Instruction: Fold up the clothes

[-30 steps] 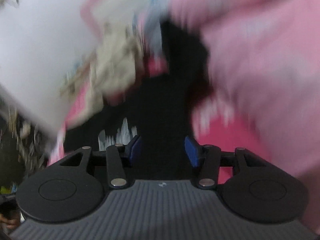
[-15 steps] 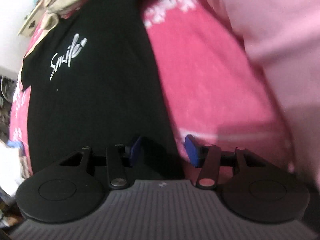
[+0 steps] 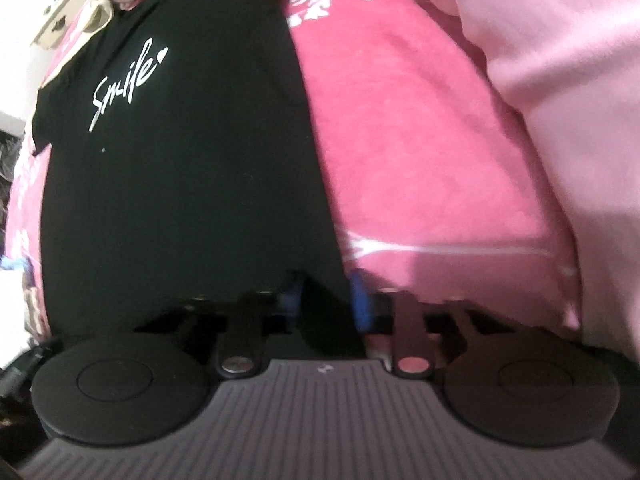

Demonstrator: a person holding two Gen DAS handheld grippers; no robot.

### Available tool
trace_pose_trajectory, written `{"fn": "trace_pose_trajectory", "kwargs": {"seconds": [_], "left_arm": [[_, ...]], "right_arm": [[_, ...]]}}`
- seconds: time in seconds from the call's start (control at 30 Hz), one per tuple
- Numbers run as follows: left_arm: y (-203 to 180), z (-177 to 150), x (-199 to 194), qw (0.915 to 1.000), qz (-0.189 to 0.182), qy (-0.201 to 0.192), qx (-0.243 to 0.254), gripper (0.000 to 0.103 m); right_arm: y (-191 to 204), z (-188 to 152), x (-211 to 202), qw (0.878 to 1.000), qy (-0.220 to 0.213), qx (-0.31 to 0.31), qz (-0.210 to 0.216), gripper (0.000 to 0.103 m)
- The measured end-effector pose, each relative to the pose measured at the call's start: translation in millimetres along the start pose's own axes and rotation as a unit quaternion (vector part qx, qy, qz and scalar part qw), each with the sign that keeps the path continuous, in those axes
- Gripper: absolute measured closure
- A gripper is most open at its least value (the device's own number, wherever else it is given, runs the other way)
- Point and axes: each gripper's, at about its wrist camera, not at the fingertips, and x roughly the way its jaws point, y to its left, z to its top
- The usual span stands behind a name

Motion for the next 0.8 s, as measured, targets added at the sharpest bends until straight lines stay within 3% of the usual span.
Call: {"fn": "trace_pose_trajectory", "kwargs": {"seconds": [0.1, 0.47, 0.8], "left_arm": [[12.0, 3.5, -9.9, 0.9998, 0.018, 0.000, -0.010, 0.101], [32.0, 17.0, -19.7, 0.9978, 0.064, 0.017, 0.012, 0.101], [26.4, 8.4, -2.2, 0.9962, 0.056, 0.056, 0.036, 0.096]], "right_arm": [[-1.8, -1.8, -3.6, 1.000, -0.007, -0.010, 0.001, 0.102], [8.4, -7.9, 6.1, 0.998, 0.023, -0.020, 0.055, 0.102], [-1.0, -10.7, 14.4, 0.999, 0.029, -0.021, 0.018, 0.101]]}}
